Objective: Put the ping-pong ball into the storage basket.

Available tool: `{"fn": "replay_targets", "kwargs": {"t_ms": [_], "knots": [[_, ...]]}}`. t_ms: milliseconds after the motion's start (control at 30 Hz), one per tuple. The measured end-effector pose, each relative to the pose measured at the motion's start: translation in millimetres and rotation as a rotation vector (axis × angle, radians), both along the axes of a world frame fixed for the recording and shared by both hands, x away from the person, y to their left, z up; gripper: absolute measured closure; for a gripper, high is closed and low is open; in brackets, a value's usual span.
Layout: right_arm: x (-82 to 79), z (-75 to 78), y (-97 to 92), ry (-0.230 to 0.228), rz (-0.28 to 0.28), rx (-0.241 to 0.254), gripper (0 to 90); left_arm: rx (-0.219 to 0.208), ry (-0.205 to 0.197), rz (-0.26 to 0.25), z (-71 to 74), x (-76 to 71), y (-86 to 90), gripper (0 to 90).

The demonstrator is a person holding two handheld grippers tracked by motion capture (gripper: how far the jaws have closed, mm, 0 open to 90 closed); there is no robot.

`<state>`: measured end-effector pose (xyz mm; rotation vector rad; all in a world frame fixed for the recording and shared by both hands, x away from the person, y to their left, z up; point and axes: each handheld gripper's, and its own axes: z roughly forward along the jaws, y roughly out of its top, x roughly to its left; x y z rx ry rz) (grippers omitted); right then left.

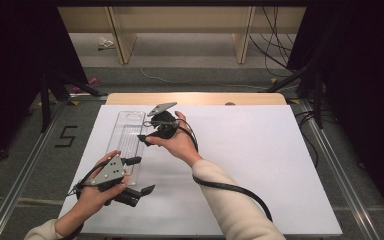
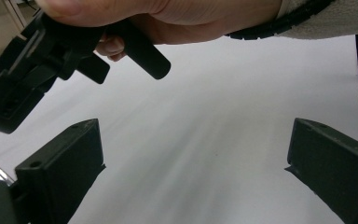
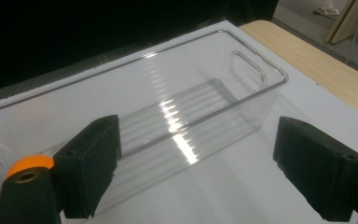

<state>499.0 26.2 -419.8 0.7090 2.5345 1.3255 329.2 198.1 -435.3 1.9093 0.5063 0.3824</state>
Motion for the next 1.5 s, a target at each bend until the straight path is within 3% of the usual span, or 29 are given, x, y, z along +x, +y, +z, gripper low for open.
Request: {"fn": "replay_targets", "kwargs": {"t_ms": [1500], "knots": [[-13.7, 1.9, -78.7, -0.001, -0.100, 0.018, 16.2, -0.001, 0.006, 0.006, -0.6, 0.7, 1.0, 3.0]]}}
